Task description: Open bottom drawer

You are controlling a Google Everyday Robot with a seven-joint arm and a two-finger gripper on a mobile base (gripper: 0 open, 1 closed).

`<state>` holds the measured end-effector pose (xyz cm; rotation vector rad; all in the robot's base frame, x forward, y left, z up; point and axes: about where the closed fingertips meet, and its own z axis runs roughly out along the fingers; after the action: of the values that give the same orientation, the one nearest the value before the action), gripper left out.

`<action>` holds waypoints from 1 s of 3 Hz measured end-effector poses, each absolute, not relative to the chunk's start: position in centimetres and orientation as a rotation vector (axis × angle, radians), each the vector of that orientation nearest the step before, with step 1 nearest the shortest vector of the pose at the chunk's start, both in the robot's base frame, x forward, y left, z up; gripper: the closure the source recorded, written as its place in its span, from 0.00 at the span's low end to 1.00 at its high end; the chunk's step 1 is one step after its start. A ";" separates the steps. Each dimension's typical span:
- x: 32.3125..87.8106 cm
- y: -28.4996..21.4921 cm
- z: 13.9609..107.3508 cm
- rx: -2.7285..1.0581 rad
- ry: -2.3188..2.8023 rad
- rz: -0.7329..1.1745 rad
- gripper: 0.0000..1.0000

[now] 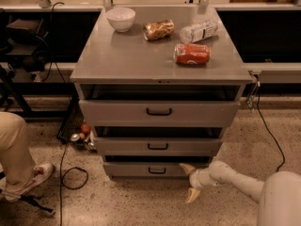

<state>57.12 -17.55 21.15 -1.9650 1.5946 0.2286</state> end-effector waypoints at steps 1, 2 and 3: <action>58.9 -18.8 19.0 -1.957 1.567 0.152 0.00; 61.7 -20.2 17.6 -1.931 1.533 0.041 0.00; 63.1 -20.2 17.8 -1.909 1.495 -0.013 0.00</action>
Offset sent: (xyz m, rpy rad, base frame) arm 0.0683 -0.0441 -0.0470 -0.0539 -0.2129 -0.0522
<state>63.07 -20.25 17.80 -1.9095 1.4949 -0.0129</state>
